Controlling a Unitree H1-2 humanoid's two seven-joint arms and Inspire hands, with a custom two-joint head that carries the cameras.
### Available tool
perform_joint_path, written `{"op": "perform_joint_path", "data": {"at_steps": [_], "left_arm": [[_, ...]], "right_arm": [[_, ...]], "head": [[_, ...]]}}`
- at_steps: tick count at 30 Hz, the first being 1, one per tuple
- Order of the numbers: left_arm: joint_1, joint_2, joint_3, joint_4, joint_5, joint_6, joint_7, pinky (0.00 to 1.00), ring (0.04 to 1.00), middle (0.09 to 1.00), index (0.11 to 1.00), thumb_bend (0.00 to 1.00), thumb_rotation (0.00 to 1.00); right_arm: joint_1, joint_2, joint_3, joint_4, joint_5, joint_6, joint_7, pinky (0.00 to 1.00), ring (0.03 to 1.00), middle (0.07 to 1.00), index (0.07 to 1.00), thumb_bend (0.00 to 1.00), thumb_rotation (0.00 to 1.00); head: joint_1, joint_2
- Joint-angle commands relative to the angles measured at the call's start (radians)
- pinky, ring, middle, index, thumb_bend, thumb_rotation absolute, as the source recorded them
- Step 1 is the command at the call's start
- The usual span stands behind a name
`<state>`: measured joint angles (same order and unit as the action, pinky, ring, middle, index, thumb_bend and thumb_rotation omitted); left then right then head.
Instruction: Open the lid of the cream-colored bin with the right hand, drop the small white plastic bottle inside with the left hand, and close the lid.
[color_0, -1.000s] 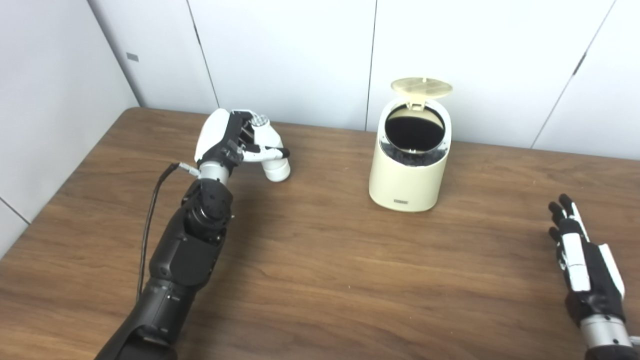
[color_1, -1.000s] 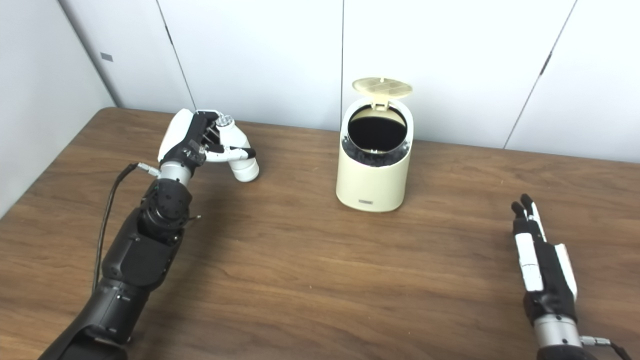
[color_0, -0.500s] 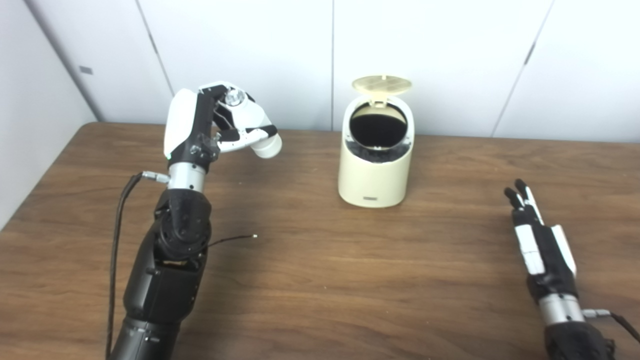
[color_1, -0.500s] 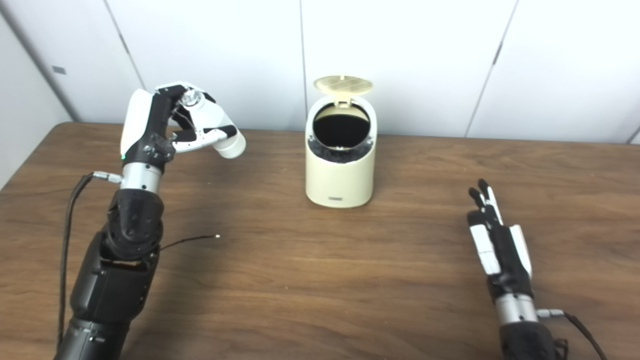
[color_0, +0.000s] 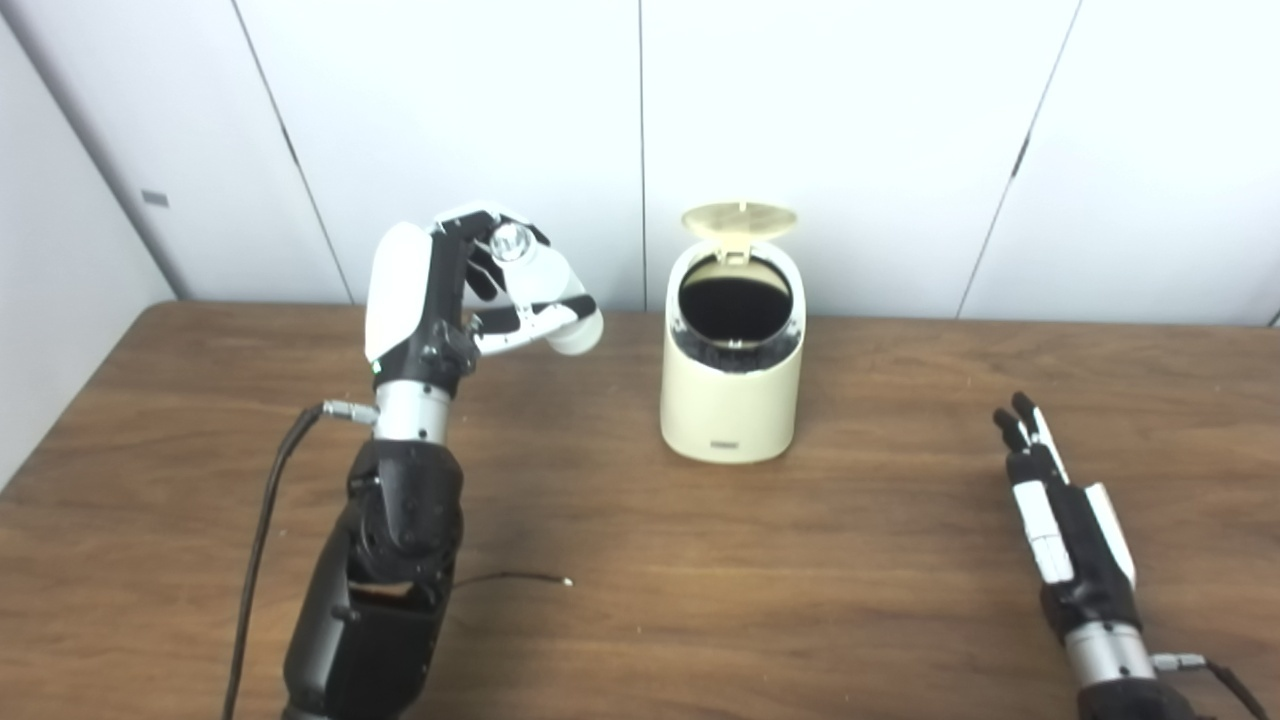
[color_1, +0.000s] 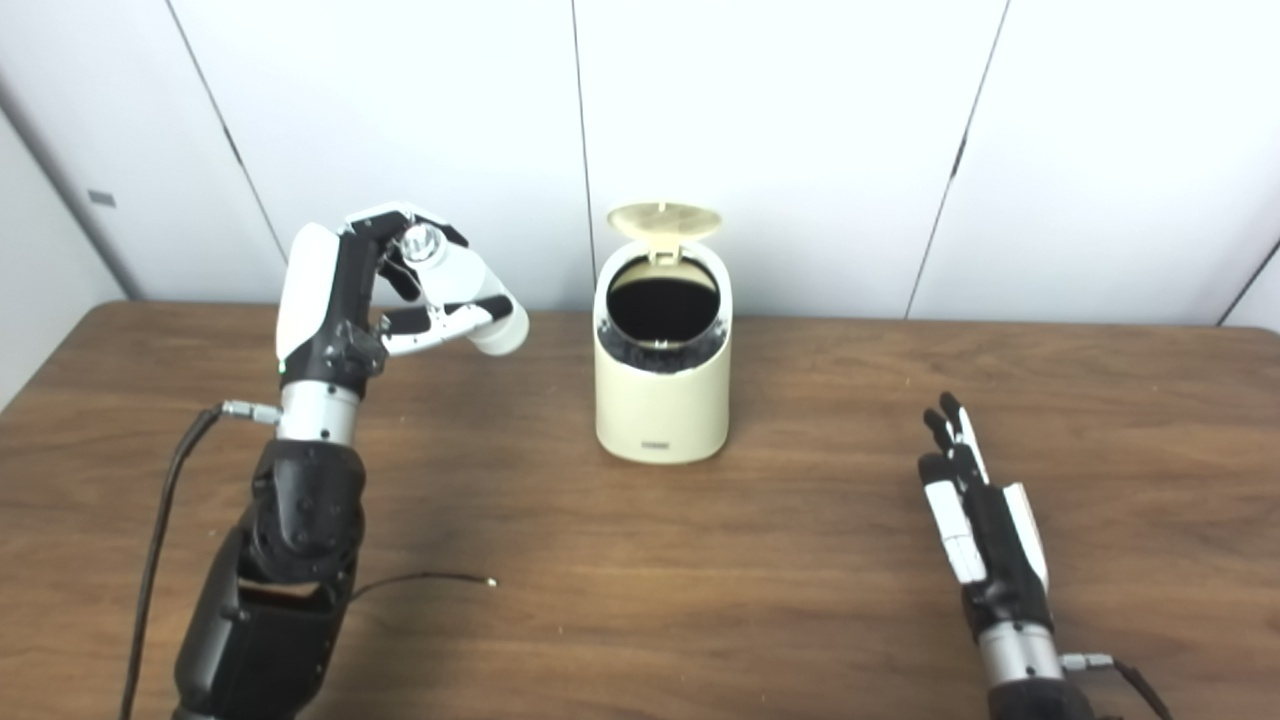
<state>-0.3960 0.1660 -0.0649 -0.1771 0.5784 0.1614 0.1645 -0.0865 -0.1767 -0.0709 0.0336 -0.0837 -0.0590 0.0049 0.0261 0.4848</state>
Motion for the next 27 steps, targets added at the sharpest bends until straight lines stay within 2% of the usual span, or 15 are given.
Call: {"op": "perform_joint_path", "data": {"at_steps": [1,7,15,21,27], "left_arm": [[-0.034,-0.013,-0.004,-0.026,0.029,-0.054,0.048,0.36,0.407,0.505,0.489,0.5,0.0],[-0.048,-0.053,-0.025,-0.02,0.039,-0.107,0.07,0.33,0.392,0.508,0.504,0.5,0.0],[-0.061,-0.099,-0.047,-0.027,0.076,-0.104,0.067,0.31,0.379,0.51,0.508,0.5,0.0],[-0.07,-0.115,-0.051,-0.01,0.088,-0.103,0.064,0.35,0.399,0.518,0.494,0.5,0.0],[-0.083,-0.118,-0.059,-0.001,0.1,-0.108,0.064,0.35,0.395,0.518,0.5,0.5,0.0]], "right_arm": [[0.013,0.013,0.001,0.045,0.012,-0.036,-0.006,1.0,0.989,0.962,0.998,0.7,1.0],[0.006,0.007,-0.002,0.08,0.014,-0.063,-0.007,1.0,0.994,0.961,0.999,0.7,1.0],[-0.001,0.004,0.002,0.109,0.005,-0.088,-0.013,1.0,0.985,0.957,0.993,0.71,1.0],[-0.003,0.003,0.002,0.124,0.006,-0.103,-0.015,1.0,0.984,0.957,0.995,0.7,1.0],[-0.007,0.003,0.006,0.127,-0.02,-0.102,-0.027,0.98,0.973,0.944,0.982,0.71,1.0]], "head": [[0.002,-0.003],[0.01,-0.013],[0.013,-0.012],[0.013,-0.006],[0.008,-0.004]]}}
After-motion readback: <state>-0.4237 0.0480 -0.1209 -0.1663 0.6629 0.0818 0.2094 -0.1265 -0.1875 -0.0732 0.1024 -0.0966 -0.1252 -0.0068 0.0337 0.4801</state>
